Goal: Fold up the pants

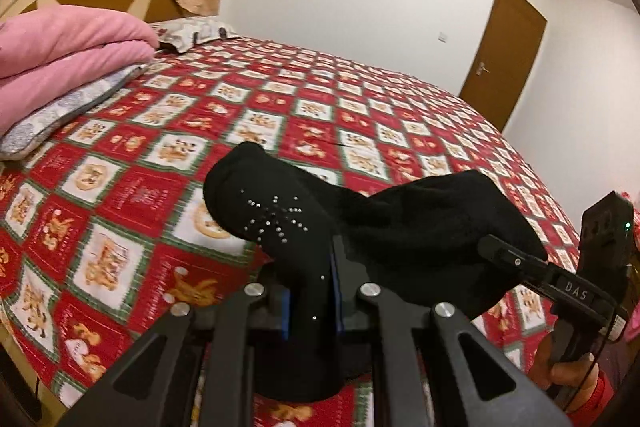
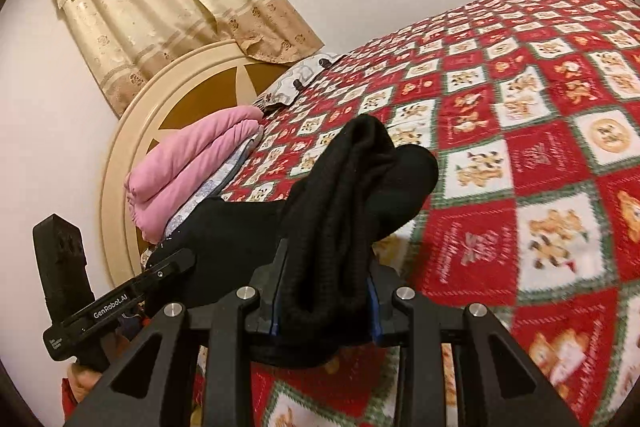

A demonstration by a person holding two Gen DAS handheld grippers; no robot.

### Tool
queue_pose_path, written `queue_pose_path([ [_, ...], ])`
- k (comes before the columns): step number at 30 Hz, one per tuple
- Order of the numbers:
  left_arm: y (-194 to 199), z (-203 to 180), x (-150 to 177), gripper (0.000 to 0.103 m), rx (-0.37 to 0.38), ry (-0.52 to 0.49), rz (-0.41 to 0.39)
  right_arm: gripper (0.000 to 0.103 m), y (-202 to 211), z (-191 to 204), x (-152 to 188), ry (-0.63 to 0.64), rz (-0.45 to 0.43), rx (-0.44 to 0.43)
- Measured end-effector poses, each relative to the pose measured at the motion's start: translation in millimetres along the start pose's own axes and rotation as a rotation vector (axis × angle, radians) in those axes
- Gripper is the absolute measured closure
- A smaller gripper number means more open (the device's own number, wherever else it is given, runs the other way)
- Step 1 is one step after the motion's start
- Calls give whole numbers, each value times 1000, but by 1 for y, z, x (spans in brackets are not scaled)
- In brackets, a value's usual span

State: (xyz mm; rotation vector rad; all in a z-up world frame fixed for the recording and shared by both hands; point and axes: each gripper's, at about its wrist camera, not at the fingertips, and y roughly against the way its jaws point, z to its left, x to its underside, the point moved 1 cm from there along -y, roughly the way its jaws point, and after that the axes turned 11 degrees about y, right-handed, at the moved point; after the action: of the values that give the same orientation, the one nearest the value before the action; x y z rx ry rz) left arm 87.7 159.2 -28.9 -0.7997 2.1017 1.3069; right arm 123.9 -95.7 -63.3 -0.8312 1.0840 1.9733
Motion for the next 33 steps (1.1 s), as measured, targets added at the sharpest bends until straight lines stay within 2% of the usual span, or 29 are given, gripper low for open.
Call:
queue_pose_path([
  [8, -4, 12, -13, 88, -39, 8, -37, 70, -21, 7, -13, 8, -4, -18],
  [16, -17, 21, -27, 88, -71, 3, -84, 70, -42, 2, -16, -9, -1, 10],
  [25, -38, 35, -13, 88, -144, -12, -40, 70, -60, -25, -1, -20, 60, 90],
  [30, -52, 48, -6, 86, -203, 1, 32, 70, -71, -37, 10, -26, 106, 115],
  [33, -59, 56, 0, 74, -241, 9, 73, 64, -74, -42, 14, -32, 115, 128],
])
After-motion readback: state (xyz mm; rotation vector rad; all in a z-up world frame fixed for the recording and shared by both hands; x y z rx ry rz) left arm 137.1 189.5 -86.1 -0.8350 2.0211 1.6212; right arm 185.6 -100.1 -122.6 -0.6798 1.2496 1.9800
